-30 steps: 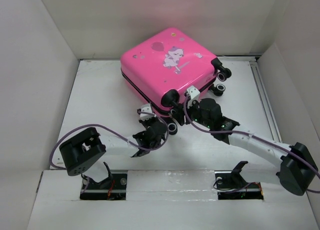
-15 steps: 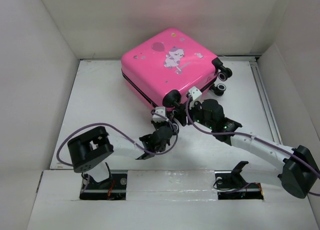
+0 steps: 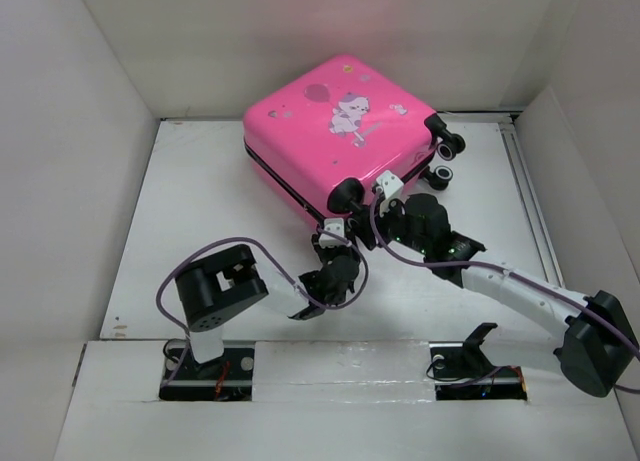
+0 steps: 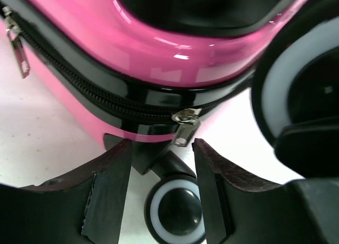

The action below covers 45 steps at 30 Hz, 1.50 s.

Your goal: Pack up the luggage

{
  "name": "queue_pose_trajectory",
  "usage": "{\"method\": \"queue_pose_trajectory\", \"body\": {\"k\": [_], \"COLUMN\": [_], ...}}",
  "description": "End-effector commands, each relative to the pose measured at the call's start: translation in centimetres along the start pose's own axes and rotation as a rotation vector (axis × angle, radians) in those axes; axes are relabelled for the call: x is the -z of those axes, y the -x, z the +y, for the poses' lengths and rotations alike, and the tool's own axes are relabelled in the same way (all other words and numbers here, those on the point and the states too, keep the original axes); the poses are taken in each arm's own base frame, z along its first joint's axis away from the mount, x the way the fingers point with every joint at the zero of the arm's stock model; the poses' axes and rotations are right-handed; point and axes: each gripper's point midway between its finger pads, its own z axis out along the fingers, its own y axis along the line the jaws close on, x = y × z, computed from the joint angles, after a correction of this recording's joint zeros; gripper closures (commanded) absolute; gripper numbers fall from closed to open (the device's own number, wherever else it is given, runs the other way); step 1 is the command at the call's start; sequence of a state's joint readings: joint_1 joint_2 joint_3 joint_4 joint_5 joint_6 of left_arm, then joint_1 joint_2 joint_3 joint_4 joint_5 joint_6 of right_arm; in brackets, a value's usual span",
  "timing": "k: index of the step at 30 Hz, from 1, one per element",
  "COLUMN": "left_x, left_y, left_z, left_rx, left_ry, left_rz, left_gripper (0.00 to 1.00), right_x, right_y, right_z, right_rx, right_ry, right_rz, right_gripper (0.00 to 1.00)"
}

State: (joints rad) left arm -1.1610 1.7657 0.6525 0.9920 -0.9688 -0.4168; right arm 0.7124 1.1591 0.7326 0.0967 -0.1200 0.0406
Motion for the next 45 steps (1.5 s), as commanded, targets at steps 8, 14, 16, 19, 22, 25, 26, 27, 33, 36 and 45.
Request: {"method": "queue_pose_trajectory", "body": {"k": [8, 14, 16, 19, 22, 25, 26, 27, 33, 36, 45], "left_x": [-1.9, -0.8, -0.6, -0.3, 0.3, 0.8, 1.0, 1.2, 2.4, 3.1, 4.6], "left_y": [9.4, 12.1, 12.5, 13.0, 13.7, 14.1, 13.8, 13.7, 11.6, 11.6, 13.1], "left_z": [-2.9, -3.5, -3.2, -2.9, -1.9, -0.8, -0.1, 0.2, 4.8, 6.3, 12.0], "left_rx": [0.212, 0.236, 0.245, 0.245, 0.264, 0.254, 0.236, 0.224, 0.140, 0.118, 0.113], "left_ry": [0.087, 0.073, 0.072, 0.073, 0.081, 0.098, 0.112, 0.113, 0.216, 0.244, 0.357], "left_rz": [-0.291, -0.367, -0.378, -0.386, -0.404, -0.419, -0.412, -0.407, -0.375, -0.373, -0.378], "left_gripper": [0.67, 0.83, 0.92, 1.00, 1.00, 1.00, 1.00, 1.00, 1.00, 1.00, 1.00], "right_x": [1.2, 0.9, 1.0, 0.7, 0.6, 0.6, 0.8, 1.0, 1.9, 2.2, 2.8], "right_y": [6.0, 5.0, 5.2, 4.7, 4.3, 4.3, 4.3, 4.7, 3.4, 2.8, 0.4], "right_z": [6.7, 7.3, 7.3, 7.3, 7.1, 6.5, 6.3, 5.9, 4.1, 3.2, 2.5], "right_rx": [0.002, 0.003, -0.006, -0.016, -0.019, -0.021, -0.022, -0.022, -0.034, -0.040, -0.049], "right_ry": [0.261, 0.277, 0.279, 0.279, 0.269, 0.232, 0.220, 0.196, 0.119, 0.097, 0.072], "right_rz": [-0.168, -0.147, -0.156, -0.147, -0.139, -0.150, -0.155, -0.171, -0.169, -0.161, -0.115], "right_gripper": [1.00, 1.00, 1.00, 1.00, 1.00, 1.00, 1.00, 1.00, 1.00, 1.00, 1.00]}}
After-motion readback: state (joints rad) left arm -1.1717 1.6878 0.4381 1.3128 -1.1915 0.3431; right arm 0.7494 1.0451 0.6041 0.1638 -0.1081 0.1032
